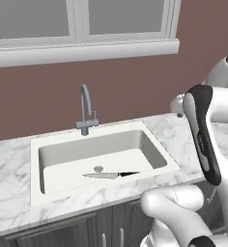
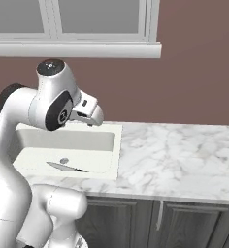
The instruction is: Move the cutting board and knife to the sink. Then move spray from the cabinet to the counter.
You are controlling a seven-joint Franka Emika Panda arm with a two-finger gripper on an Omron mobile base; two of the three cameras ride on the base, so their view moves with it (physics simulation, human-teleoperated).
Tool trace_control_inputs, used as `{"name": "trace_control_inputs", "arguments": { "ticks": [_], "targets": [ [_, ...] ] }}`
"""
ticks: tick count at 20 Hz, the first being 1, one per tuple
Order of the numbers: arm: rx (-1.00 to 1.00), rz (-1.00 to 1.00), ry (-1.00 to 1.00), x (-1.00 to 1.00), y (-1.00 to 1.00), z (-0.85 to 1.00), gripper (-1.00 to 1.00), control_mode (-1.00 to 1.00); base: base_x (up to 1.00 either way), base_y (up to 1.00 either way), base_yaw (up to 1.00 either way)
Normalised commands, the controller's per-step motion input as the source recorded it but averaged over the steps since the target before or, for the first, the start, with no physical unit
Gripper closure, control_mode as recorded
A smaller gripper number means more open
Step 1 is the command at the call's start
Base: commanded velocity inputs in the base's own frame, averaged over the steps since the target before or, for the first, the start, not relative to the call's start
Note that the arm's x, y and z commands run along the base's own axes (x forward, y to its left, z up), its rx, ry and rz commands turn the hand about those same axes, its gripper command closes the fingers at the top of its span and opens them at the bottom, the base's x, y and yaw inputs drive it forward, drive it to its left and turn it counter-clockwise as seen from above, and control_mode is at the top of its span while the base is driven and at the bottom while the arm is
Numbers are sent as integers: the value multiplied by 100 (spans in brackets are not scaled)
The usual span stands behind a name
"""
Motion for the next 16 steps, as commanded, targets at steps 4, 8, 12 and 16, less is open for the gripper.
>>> {"name": "trace_control_inputs", "arguments": {
  "ticks": [4, 8, 12, 16],
  "targets": [
    [5, -2, -5, -3, -2, 2, -100, -100, 0, 0, 0],
    [-6, 9, 0, -55, 25, -24, -100, -100, 0, 0, 0],
    [0, 0, 0, 0, 0, 0, -100, 100, -100, 36, 40],
    [0, 0, 0, 0, 0, 0, -100, 100, -81, 21, 68]
  ]
}}
